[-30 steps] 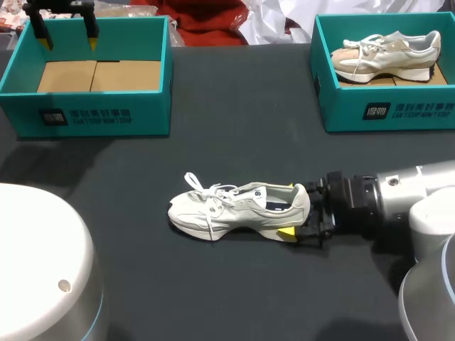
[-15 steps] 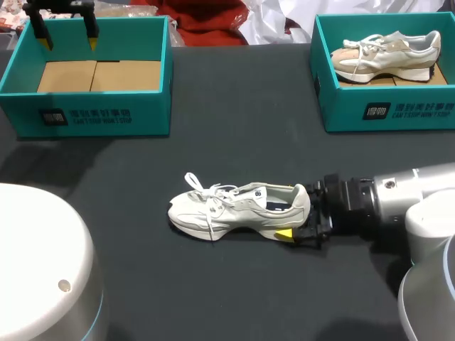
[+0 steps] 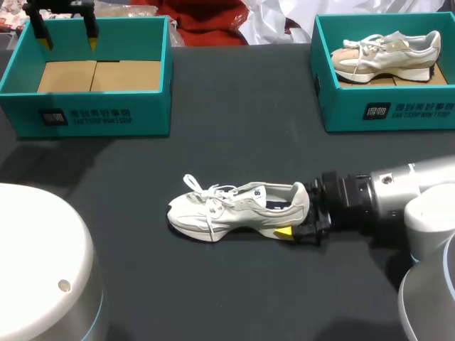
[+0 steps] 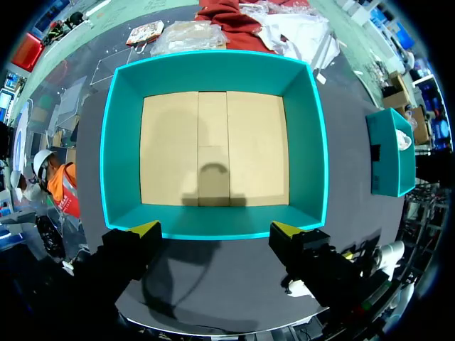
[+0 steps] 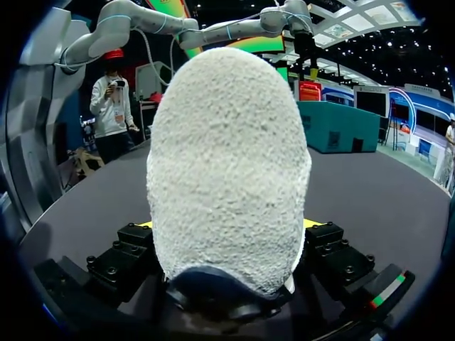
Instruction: Take the shoe out of the shoebox, open the shoe tongue, remove and reinsert the insole, then place the shoe into the shoebox
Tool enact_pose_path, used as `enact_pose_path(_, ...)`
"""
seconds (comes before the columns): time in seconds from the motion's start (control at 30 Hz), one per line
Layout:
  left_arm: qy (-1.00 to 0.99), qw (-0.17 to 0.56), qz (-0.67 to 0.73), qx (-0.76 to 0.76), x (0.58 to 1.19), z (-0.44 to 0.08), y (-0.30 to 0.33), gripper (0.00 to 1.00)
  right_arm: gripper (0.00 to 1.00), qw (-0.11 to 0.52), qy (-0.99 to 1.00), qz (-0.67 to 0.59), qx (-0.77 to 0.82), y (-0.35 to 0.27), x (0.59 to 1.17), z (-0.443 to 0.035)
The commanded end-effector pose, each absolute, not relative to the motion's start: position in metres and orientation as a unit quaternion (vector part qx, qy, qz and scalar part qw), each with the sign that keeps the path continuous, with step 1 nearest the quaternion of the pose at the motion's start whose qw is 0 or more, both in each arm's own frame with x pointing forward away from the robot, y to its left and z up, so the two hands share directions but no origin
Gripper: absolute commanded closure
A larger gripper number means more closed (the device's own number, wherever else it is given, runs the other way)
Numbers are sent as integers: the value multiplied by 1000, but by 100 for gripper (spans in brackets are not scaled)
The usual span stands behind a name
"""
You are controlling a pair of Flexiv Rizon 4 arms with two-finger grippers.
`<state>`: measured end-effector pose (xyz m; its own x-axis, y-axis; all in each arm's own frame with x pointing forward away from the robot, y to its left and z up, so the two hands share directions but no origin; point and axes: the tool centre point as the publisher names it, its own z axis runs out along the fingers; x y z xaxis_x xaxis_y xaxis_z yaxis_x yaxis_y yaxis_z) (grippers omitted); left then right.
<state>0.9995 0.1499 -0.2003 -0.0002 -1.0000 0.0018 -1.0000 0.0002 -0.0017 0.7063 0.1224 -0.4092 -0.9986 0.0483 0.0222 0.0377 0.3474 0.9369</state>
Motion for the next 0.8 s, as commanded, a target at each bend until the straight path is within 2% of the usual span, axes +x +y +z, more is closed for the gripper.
enact_pose_path(0.03,-707,0,1,707,1000,-200,150,0,100,-8,824,566,20,123,713,-409)
enact_pose_path(0.8,-707,0,1,707,1000,-200,150,0,100,-13,820,573,15,122,711,-411)
